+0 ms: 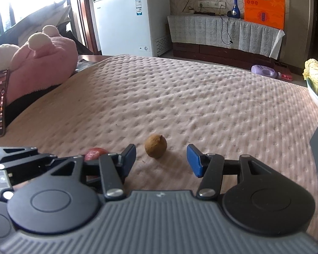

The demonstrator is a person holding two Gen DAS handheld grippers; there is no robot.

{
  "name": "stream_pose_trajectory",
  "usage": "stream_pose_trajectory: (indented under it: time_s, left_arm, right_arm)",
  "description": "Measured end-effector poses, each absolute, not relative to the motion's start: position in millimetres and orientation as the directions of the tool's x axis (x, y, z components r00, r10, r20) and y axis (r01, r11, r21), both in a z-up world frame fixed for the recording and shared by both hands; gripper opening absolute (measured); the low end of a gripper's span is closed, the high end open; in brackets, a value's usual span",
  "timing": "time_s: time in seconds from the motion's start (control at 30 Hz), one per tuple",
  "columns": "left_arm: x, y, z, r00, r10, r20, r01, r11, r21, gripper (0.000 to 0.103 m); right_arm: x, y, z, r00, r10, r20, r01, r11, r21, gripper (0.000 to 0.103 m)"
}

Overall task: Organize fruits
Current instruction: 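Grasp the red apple with the left gripper while the right gripper grasps the small brown fruit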

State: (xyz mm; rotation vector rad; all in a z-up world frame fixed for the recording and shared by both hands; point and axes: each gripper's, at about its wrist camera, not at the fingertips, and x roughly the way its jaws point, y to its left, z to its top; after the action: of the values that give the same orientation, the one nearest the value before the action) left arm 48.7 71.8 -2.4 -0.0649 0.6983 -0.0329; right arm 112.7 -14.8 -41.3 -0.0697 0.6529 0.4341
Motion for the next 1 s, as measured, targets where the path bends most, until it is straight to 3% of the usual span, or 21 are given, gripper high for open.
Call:
stream_pose_trajectory:
  time_s: [0.3, 0.43, 0.7, 1.0]
  left_arm:
    - [47.8, 73.1, -1.4, 0.767, -0.054, -0.639, 0.008, 0.997, -0.075, 0.044]
    - [48.3, 72.8, -1.2, 0.768, -0.044, -0.638, 0.004, 0.998, -0.064, 0.038]
    - [47.6, 71.2, -1.3, 0.769, -0.041, -0.638, 0.009, 0.999, -0.054, 0.037]
    - [47.9, 69.2, -0.6, 0.764, -0.034, -0.645, 0.005, 0.999, -0.046, 0.037]
  right_arm:
    - [116.5, -14.8, -44.1, 0.704, 0.372, -0.605, -0.411, 0.908, 0.080, 0.055]
    - [117.3, -11.3, -44.5, 0.705, 0.363, -0.609, -0.411, 0.909, 0.067, 0.044]
    - [116.1, -6.5, -42.6, 0.705, 0.360, -0.612, -0.419, 0.906, 0.050, 0.029]
    - [110.5, -8.5, -39.5, 0.704, 0.360, -0.612, -0.420, 0.906, 0.049, 0.027]
